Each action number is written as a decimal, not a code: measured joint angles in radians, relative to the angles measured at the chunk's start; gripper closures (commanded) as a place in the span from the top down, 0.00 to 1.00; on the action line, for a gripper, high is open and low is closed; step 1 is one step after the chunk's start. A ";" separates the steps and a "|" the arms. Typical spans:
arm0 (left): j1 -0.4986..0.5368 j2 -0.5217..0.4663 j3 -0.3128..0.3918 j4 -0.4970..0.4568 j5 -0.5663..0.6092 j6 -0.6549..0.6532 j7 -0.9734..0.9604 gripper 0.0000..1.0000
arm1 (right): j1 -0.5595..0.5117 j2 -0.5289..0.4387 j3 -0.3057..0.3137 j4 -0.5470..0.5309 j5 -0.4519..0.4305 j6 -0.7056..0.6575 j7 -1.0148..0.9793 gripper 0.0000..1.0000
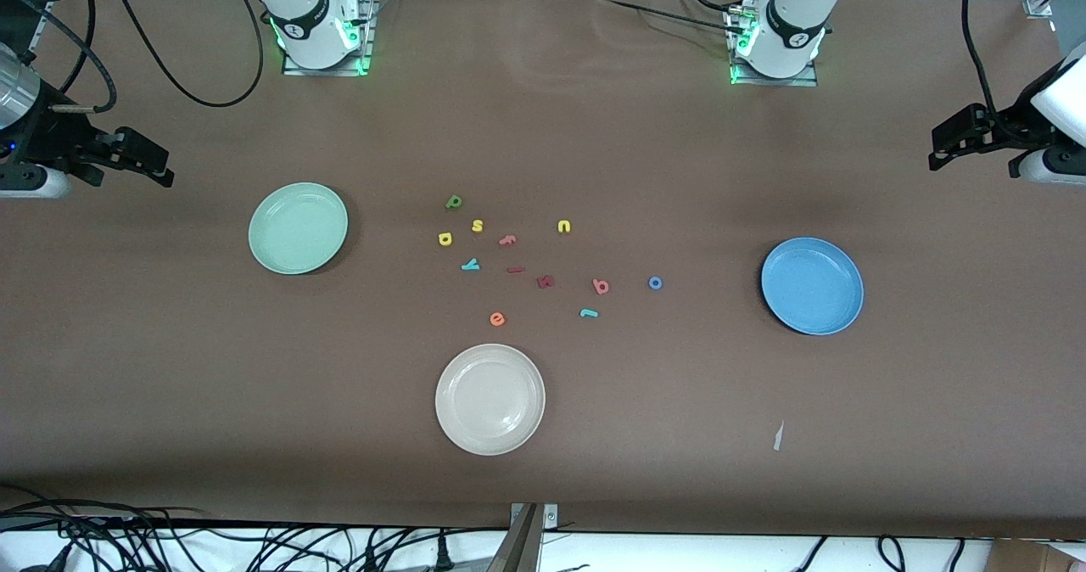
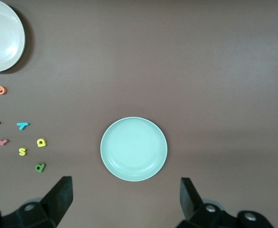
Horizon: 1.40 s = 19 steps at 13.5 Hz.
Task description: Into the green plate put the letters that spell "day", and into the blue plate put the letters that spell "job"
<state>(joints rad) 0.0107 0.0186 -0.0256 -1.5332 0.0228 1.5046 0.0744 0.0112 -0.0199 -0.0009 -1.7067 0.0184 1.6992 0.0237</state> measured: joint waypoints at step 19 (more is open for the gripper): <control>-0.004 0.001 -0.003 0.004 0.000 -0.011 0.000 1.00 | 0.213 0.165 0.046 -0.012 0.004 0.158 0.453 1.00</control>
<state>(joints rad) 0.0063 0.0192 -0.0284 -1.5293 0.0228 1.4932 0.0744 0.2245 0.1454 0.0446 -1.7192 0.0220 1.8570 0.4772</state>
